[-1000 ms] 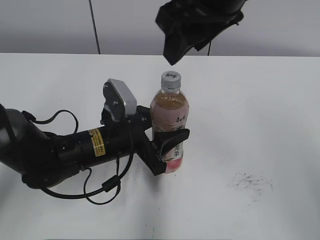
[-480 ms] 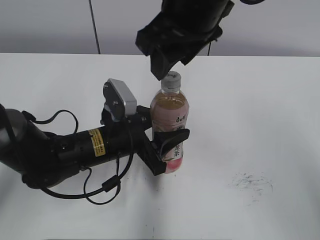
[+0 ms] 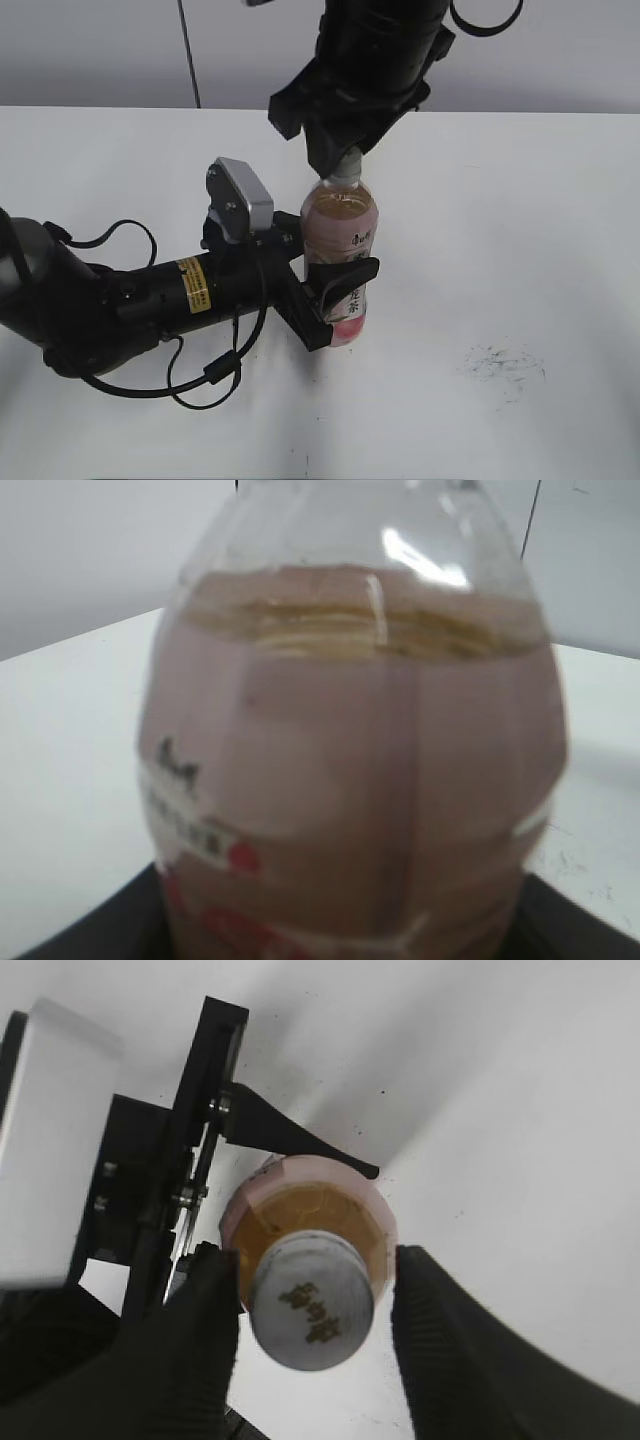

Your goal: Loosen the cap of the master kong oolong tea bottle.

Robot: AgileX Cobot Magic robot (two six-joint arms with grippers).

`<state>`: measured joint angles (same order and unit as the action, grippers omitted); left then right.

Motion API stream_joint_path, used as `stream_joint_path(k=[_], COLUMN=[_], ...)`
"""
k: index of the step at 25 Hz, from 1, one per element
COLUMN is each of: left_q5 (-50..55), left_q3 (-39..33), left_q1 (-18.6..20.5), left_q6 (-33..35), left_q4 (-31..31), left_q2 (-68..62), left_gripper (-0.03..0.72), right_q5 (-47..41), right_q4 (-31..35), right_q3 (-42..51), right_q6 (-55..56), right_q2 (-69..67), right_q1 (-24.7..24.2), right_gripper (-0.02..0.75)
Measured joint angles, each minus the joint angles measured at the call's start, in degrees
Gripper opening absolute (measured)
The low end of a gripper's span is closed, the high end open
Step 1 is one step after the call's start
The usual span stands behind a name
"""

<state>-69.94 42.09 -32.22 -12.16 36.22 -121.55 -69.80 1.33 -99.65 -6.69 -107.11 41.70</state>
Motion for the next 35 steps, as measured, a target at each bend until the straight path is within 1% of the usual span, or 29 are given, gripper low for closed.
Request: stream_joint_path(k=[2, 5, 12, 16, 21, 23, 24, 26, 29, 32, 33, 35], left_q5=[0.0, 0.0, 0.0, 0.0, 0.0, 0.0, 0.0, -0.1, -0.2, -0.2, -0.2, -0.2], left_q3=[0.0, 0.0, 0.0, 0.0, 0.0, 0.0, 0.0, 0.0, 0.0, 0.0, 0.0, 0.0], left_q1=[0.0, 0.0, 0.0, 0.0, 0.0, 0.0, 0.0, 0.0, 0.0, 0.0, 0.0, 0.0], left_q6=[0.0, 0.0, 0.0, 0.0, 0.0, 0.0, 0.0, 0.0, 0.1, 0.2, 0.2, 0.2], left_q4=[0.0, 0.0, 0.2, 0.2, 0.3, 0.3, 0.2, 0.2, 0.3, 0.4, 0.4, 0.4], left_q2=[0.0, 0.0, 0.0, 0.0, 0.0, 0.0, 0.0, 0.0, 0.0, 0.0, 0.0, 0.0], left_gripper=[0.386, 0.386, 0.386, 0.386, 0.386, 0.386, 0.386, 0.386, 0.386, 0.386, 0.386, 0.386], right_q5=[0.0, -0.1, -0.3, -0.4, -0.5, -0.5, -0.5, -0.5, -0.5, -0.5, -0.5, -0.5], right_q4=[0.2, 0.2, 1.4, 1.6, 1.7, 2.0, 2.2, 2.6, 2.9, 3.1, 3.0, 2.5], right_q3=[0.0, 0.0, 0.0, -0.1, -0.1, -0.1, -0.1, -0.1, -0.1, -0.1, -0.1, -0.1], right_q6=[0.6, 2.6, 15.5, 17.4, 17.3, 12.8, 8.3, -3.0, -27.9, -49.3, -54.7, -60.7], right_q2=[0.0, 0.0, 0.0, 0.0, 0.0, 0.0, 0.0, 0.0, 0.0, 0.0, 0.0, 0.0], right_q1=[0.0, 0.0, 0.0, -0.1, -0.2, -0.2, -0.2, -0.2, -0.2, -0.2, -0.2, -0.2], right_gripper=[0.272, 0.272, 0.272, 0.272, 0.272, 0.272, 0.272, 0.272, 0.272, 0.272, 0.272, 0.272])
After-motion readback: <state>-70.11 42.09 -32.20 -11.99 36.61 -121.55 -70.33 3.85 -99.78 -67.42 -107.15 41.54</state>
